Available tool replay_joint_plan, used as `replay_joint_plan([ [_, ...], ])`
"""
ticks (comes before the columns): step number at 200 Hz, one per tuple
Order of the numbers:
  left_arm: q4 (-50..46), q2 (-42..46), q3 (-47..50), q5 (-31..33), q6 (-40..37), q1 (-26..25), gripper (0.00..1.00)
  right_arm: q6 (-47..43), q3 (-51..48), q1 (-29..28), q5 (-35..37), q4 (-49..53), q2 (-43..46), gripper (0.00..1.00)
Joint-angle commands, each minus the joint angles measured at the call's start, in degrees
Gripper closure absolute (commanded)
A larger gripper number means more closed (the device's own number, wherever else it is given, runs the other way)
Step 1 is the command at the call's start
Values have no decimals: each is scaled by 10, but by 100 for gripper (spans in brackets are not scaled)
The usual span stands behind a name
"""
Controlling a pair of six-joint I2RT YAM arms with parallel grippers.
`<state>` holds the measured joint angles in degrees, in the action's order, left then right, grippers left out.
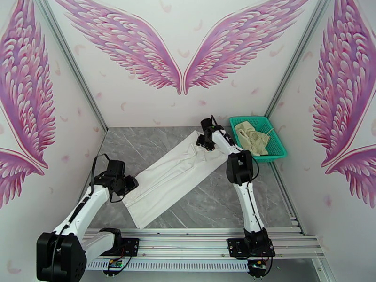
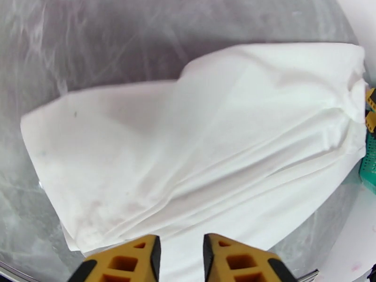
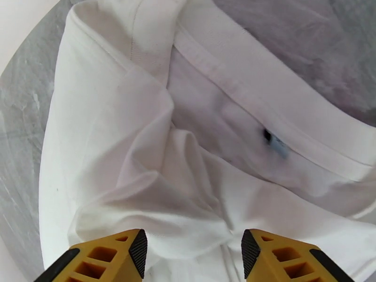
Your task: Fold and stack the mixed laundry pile
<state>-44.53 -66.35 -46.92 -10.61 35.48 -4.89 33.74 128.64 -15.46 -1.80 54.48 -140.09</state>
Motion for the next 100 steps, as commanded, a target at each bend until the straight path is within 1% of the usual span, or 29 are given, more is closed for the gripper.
replay_joint_plan([
  [1, -32, -76, -55, 22, -84, 0, 69, -7, -100, -3, -5, -21, 142, 38],
  [14, -22, -134, -81, 47, -115, 1, 73, 3, -187, -3, -6, -50, 198, 39],
  [27, -11, -190, -103, 60, -133, 4, 78, 20, -279, -6, -16, -79, 244, 43],
  [39, 0, -230, -115, 62, -140, 6, 81, 30, -350, -12, -18, -108, 270, 46],
  [49, 12, -252, -117, 60, -140, 6, 82, 37, -391, -14, -17, -121, 276, 49],
  [63, 24, -273, -110, 64, -138, 5, 83, 43, -427, -16, -26, -142, 271, 54],
  [76, 30, -286, -98, 64, -140, 4, 84, 48, -441, -15, -16, -157, 256, 60],
  [100, 43, -296, -63, 61, -131, 2, 86, 44, -410, -15, 0, -153, 205, 67],
])
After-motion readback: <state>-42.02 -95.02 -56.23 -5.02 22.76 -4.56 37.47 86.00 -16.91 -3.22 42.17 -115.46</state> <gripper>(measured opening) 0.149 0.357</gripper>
